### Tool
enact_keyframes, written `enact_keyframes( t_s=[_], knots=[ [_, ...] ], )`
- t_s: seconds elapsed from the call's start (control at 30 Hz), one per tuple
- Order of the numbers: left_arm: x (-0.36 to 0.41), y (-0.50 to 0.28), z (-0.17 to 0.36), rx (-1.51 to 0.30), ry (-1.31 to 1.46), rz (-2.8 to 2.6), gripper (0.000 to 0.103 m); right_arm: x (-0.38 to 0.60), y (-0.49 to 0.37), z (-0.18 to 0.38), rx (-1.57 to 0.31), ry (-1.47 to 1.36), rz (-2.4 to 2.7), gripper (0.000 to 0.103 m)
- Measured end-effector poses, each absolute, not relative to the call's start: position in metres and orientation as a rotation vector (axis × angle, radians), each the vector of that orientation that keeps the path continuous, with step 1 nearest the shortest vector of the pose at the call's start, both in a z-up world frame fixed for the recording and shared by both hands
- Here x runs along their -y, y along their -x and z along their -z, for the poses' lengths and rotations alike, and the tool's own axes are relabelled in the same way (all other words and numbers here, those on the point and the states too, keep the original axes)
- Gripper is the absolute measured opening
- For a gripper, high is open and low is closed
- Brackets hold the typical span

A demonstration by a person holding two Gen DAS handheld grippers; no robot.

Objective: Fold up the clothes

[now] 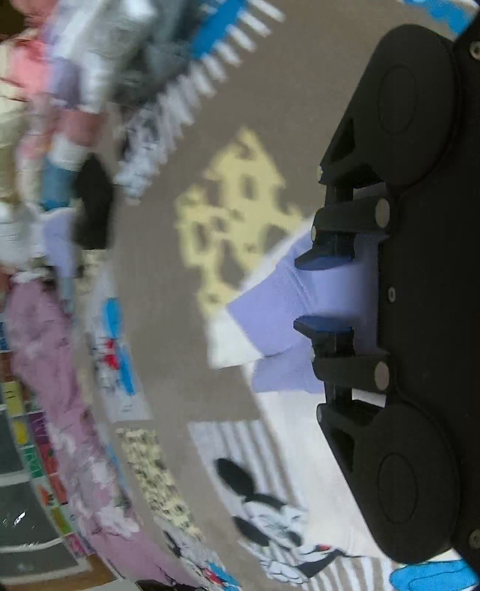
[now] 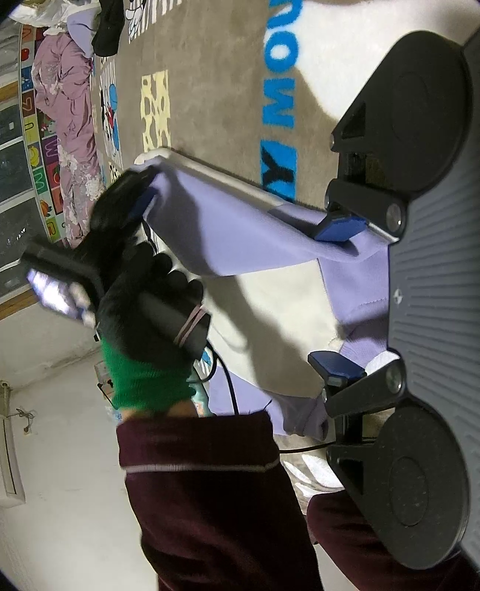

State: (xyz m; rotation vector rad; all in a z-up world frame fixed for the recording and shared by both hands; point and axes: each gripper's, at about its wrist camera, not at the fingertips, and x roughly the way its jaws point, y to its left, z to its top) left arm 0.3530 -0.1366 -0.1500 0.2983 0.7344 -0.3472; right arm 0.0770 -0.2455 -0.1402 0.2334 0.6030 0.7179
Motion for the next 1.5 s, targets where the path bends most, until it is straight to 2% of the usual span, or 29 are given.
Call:
enact_keyframes(
  t_s=[0.33, 0.43, 0.73, 0.83, 0.93, 1.17, 1.3, 1.4, 1.47, 1.5],
  knots=[
    [0.144, -0.360, 0.144, -0.773, -0.341, 0.334, 0.029, 0.257, -0.061, 0.136, -0.607, -0.222, -0.710, 0.063],
    [0.133, -0.345, 0.124, -0.715, -0.279, 0.324, 0.041, 0.267, -0.047, 0.129, -0.592, -0.212, -0.671, 0.064],
    [0.062, -0.250, 0.086, -0.585, -0.086, 0.267, 0.041, 0.235, -0.032, 0.109, -0.352, 0.103, -0.594, 0.062],
    [0.050, -0.223, 0.093, -0.593, -0.028, 0.281, 0.041, 0.218, -0.052, 0.116, -0.379, 0.099, -0.606, 0.062],
    [0.056, -0.215, 0.106, -0.627, 0.003, 0.324, 0.040, 0.212, -0.070, 0.134, -0.523, 0.060, -0.600, 0.062],
    [0.076, -0.231, 0.147, -0.733, -0.066, 0.337, 0.042, 0.212, -0.056, 0.136, -0.539, 0.053, -0.595, 0.065],
    [0.048, -0.212, 0.128, -0.689, 0.068, 0.340, 0.043, 0.218, -0.043, 0.130, -0.546, 0.034, -0.583, 0.065],
    [0.012, -0.189, 0.116, -0.648, 0.181, 0.276, 0.048, 0.224, -0.036, 0.121, -0.501, -0.004, -0.576, 0.065],
    [-0.017, -0.174, 0.113, -0.633, 0.272, 0.211, 0.058, 0.228, -0.035, 0.116, -0.471, -0.051, -0.568, 0.065],
    [-0.033, -0.167, 0.113, -0.625, 0.321, 0.176, 0.060, 0.232, -0.035, 0.114, -0.461, -0.092, -0.562, 0.065]
  ],
)
